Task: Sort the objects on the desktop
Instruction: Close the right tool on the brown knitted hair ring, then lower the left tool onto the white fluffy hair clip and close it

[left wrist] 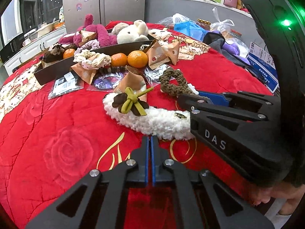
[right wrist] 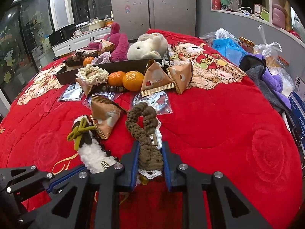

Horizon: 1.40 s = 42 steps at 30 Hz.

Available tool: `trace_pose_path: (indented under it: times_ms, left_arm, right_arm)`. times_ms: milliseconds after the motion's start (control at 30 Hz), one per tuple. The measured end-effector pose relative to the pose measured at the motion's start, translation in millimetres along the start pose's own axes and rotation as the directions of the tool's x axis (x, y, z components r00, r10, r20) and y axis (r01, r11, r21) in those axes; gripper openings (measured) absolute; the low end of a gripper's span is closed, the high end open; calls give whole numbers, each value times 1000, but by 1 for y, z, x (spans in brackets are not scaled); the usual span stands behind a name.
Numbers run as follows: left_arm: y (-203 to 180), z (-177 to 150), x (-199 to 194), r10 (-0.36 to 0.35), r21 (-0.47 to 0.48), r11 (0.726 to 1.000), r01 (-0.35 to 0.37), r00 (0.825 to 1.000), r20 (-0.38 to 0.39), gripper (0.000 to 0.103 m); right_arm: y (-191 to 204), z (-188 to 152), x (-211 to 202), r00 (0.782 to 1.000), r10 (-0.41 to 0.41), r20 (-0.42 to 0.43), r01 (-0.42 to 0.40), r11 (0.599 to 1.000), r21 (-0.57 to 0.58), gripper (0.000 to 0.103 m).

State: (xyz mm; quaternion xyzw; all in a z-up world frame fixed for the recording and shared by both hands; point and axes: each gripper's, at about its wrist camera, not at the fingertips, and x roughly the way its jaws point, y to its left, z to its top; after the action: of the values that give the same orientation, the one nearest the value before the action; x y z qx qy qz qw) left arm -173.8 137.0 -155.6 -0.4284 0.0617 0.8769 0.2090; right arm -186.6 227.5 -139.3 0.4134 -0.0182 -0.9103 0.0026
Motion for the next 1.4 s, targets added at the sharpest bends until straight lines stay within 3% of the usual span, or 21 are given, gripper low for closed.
trace_pose_path:
  times_ms: [633,733,800,900,1400]
  left_arm:
    - [-7,5,-2,-6,19,1000,6,1000,2,3]
    - [-8,6,-1,-3,24,1000,4,1000,-10,14]
    - [-9,7,-1,4,26,1000,-3,1000,-8,37]
    - [-10,8,-4,1,36,999,-1,1000,9,54]
    - [-10,26,12,-10,23,1000,11,999,-36,68]
  right_arm:
    - [-4,0,4,1000,-12,-13,12,1000,-12,22]
    - [-7,1,4,1000,-15,-12,15,1000,-3,22]
    - [-10,1,4,1000,-17,-11,17,1000,5,22]
    - [-12,2,4,1000,-22,-11,22,1000,11,22]
    - [-25,6,10,999,-32,-12,32,999,38,22]
